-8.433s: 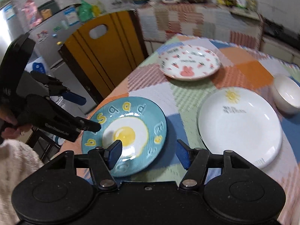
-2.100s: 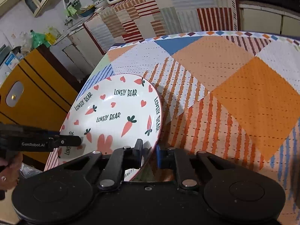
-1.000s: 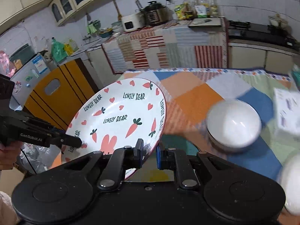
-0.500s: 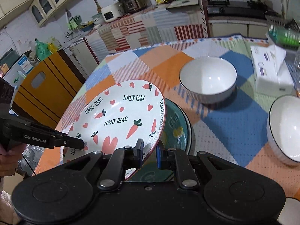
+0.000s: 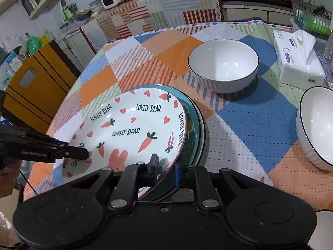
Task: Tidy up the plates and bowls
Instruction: 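Lift the bunny plate and lower it onto the egg plate, then open both grippers and withdraw from the plate stack, then move both grippers to a white bowl and grasp its rim, then lift the white bowl and carry it toward the bowl by the tissue box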
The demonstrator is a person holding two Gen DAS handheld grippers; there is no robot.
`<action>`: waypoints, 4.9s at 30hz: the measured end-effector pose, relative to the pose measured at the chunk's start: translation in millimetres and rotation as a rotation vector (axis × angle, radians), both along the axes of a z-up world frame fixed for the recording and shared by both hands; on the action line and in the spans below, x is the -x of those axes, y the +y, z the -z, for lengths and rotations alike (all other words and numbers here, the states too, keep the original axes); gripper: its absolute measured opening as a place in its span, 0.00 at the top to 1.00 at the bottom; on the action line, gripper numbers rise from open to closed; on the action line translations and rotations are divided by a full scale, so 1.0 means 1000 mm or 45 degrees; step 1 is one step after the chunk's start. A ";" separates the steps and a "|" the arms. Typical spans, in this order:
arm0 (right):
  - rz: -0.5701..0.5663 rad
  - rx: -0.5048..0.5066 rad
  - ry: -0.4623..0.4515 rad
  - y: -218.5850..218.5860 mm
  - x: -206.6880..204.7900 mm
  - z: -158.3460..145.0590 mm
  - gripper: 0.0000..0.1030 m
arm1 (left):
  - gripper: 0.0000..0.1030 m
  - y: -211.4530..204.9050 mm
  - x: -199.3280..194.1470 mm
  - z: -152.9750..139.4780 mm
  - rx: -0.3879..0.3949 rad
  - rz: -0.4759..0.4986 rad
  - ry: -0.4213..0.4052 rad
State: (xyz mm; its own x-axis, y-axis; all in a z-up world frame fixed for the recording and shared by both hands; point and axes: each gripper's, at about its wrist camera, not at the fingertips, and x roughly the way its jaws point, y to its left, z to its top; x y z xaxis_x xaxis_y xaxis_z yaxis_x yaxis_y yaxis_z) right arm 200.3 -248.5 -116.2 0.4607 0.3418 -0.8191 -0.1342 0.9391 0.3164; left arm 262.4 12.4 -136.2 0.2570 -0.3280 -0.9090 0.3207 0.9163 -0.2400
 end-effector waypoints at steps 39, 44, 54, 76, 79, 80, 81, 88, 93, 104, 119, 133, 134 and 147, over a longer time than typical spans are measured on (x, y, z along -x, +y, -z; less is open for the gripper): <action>-0.038 0.610 -0.105 0.062 0.009 0.001 0.65 | 0.77 -0.017 0.020 0.001 -0.091 -0.087 -0.034; -0.077 0.692 -0.211 0.067 0.015 0.008 0.66 | 0.77 -0.019 0.026 0.000 -0.087 -0.136 -0.024; -0.032 0.536 -0.332 0.040 0.043 -0.018 0.66 | 0.77 -0.042 0.059 -0.023 -0.123 -0.067 -0.025; 0.035 0.303 -0.181 -0.109 0.181 -0.047 0.30 | 0.63 -0.193 0.131 -0.065 -0.032 0.264 -0.045; 0.081 0.294 -0.133 -0.117 0.188 -0.033 0.30 | 0.60 -0.211 0.132 -0.050 -0.017 0.292 -0.040; 0.086 0.281 -0.114 -0.119 0.190 -0.029 0.29 | 0.60 -0.217 0.131 -0.044 -0.020 0.293 -0.033; 0.085 0.272 -0.095 -0.120 0.192 -0.024 0.28 | 0.60 -0.220 0.130 -0.039 -0.023 0.289 -0.024; 0.097 0.327 0.008 -0.116 0.179 0.015 0.27 | 0.56 -0.237 0.117 -0.016 0.066 0.245 0.016; 0.170 0.300 -0.053 -0.119 0.162 0.031 0.27 | 0.58 -0.242 0.111 -0.006 0.136 0.234 0.032; 0.155 0.383 -0.237 -0.104 0.162 0.048 0.18 | 0.84 -0.254 0.115 0.002 0.139 0.263 0.057; -0.057 0.366 -0.335 -0.069 0.144 0.034 0.18 | 0.83 -0.189 0.114 -0.019 0.104 0.142 0.026; -0.299 0.328 -0.367 -0.039 0.126 0.047 0.18 | 0.81 -0.144 0.110 -0.008 0.118 0.007 0.099; -0.302 0.329 -0.367 -0.039 0.125 0.048 0.18 | 0.81 -0.144 0.110 -0.006 0.116 0.004 0.102; -0.327 0.329 -0.347 -0.040 0.133 0.051 0.18 | 0.80 -0.149 0.113 -0.008 0.070 0.058 0.094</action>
